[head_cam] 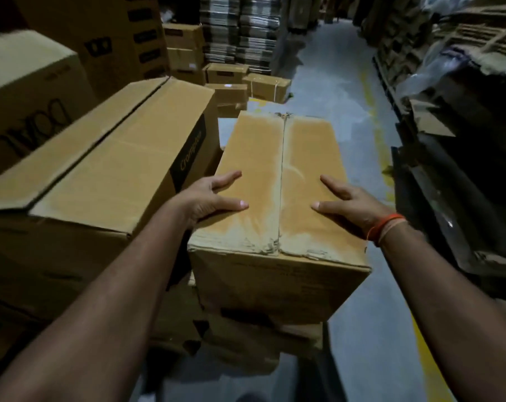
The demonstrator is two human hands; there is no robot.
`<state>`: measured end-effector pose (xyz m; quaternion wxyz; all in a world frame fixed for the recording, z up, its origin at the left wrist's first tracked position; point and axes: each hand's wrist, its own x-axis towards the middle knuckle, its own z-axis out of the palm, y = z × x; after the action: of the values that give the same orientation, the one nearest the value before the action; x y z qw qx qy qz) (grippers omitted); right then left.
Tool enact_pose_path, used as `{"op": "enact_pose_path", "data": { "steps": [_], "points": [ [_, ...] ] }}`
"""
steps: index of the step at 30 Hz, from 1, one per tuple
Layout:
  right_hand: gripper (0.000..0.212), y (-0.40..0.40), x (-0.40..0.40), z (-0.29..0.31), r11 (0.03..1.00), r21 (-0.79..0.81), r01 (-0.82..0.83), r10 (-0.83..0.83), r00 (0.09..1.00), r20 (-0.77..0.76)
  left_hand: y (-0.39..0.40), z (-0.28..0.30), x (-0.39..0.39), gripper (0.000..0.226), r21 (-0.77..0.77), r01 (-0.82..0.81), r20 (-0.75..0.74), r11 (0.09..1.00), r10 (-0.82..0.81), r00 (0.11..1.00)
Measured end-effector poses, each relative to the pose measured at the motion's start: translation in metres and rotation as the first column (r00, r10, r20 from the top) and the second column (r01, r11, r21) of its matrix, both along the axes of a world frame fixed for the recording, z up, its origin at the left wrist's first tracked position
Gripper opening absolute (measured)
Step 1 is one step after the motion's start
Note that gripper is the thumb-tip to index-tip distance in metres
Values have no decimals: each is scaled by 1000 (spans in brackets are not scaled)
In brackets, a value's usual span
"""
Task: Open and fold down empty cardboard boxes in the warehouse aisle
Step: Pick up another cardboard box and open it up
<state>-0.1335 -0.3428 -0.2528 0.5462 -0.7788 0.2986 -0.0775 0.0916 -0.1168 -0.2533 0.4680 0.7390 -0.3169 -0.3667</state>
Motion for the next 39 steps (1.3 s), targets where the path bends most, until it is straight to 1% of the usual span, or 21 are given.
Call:
{"op": "enact_pose_path", "data": {
  "steps": [1,3,5,8,12,14,18,20,23,26,30,35,39],
  "points": [
    [86,14,-13,10,1000,-26,5,-5,1000,-7,10,10,-10,85,-9,15,-13,1000,-16,1000],
    [86,32,-36,20,998,-68,4,-7,999,-34,29,26,-32,83,-25,27,-49,999,-28,998],
    [86,69,-71,40,996,-87,14,-16,1000,-24,61,46,-63,84,-38,61,-17,997,-62,998],
    [86,125,-126,59,996,-81,40,-39,999,16,114,67,-110,87,-26,107,23,994,-106,994],
    [88,227,-209,74,994,-83,65,-60,997,55,207,89,-185,85,-35,114,-14,993,-114,993],
    [88,273,-243,79,995,-67,71,-66,995,69,252,100,-216,84,-19,131,-7,991,-131,991],
    [89,354,-296,85,999,-27,43,-42,997,62,334,113,-263,85,35,165,-7,986,-165,986],
    [90,388,-312,84,1000,-23,17,-16,999,39,373,112,-282,85,52,144,-22,988,-143,989],
    [91,426,-319,77,1000,11,-29,29,999,22,424,110,-299,86,69,88,-60,994,-84,995],
    [92,460,-313,68,993,95,-74,71,997,37,467,106,-303,85,117,49,-68,992,-41,997],
    [96,491,-298,55,980,121,-159,161,987,-4,517,98,-305,82,194,25,-69,981,-11,998],
    [95,514,-265,54,950,152,-273,282,959,-37,568,88,-313,80,177,-136,-125,975,160,979],
    [93,533,-228,49,900,172,-399,415,907,-66,613,78,-320,85,155,-271,-116,950,290,950]
  ]
}}
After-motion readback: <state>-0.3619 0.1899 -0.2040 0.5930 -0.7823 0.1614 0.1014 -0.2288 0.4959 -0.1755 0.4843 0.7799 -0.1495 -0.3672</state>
